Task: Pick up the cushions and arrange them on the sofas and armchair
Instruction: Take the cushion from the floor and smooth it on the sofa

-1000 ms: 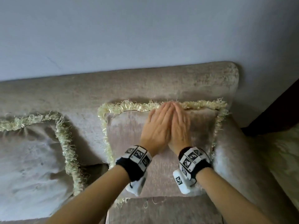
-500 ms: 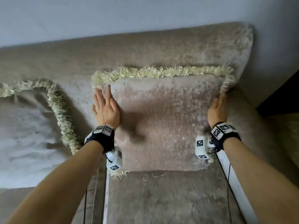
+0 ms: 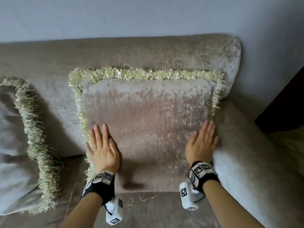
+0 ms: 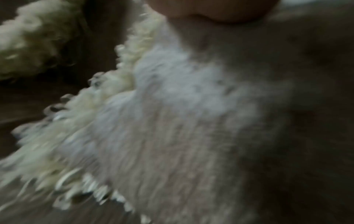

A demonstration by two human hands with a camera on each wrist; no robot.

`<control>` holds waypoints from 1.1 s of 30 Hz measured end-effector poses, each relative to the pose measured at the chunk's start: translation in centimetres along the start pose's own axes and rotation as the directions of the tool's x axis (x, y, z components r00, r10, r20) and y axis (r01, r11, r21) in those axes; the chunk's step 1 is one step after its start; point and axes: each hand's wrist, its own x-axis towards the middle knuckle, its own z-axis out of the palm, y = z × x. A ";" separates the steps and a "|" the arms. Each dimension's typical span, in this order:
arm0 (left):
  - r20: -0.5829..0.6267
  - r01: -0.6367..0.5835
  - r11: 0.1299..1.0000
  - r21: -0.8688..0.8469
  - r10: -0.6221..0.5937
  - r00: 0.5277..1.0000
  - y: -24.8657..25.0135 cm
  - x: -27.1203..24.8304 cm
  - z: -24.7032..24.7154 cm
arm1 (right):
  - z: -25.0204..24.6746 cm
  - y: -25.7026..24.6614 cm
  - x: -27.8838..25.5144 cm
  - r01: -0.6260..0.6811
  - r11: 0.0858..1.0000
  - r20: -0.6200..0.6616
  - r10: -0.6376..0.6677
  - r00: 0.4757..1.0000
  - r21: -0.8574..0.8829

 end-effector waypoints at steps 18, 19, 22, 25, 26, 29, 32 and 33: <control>0.473 0.753 0.657 0.034 -0.674 0.567 -10.1 -4.9 4.9 | 2.9 9.8 -4.9 -0.449 0.866 0.522 0.285 0.804 0.220; 0.456 0.780 0.619 0.088 -0.721 0.521 -11.5 -4.2 4.1 | 1.9 10.1 -4.8 -0.443 0.862 0.548 0.253 0.798 0.247; 0.403 0.721 0.684 0.110 -0.694 0.597 -9.7 -2.7 0.3 | -3.1 8.7 -4.1 -0.470 0.853 0.609 0.252 0.752 0.228; 0.266 0.585 0.805 -0.099 -0.545 0.795 -3.7 0.1 -4.2 | -7.0 6.4 -2.5 -0.606 0.752 0.588 0.376 0.716 0.257; 0.223 0.553 0.812 -0.187 -0.513 0.829 -1.6 1.7 -5.4 | -7.8 5.6 -1.7 -0.622 0.716 0.573 0.379 0.727 0.316; 0.092 0.392 0.821 -0.415 -0.391 0.916 4.5 6.2 -8.3 | -8.1 4.6 0.9 -0.673 0.594 0.566 0.398 0.722 0.442; -0.055 0.064 0.939 -0.337 -0.088 0.995 8.2 9.6 -10.2 | -8.5 3.5 2.1 -0.703 0.592 0.657 0.353 0.666 0.395; -0.048 -0.029 0.966 -0.258 0.017 0.999 9.1 10.4 -10.6 | -8.5 3.3 2.2 -0.699 0.614 0.691 0.323 0.646 0.367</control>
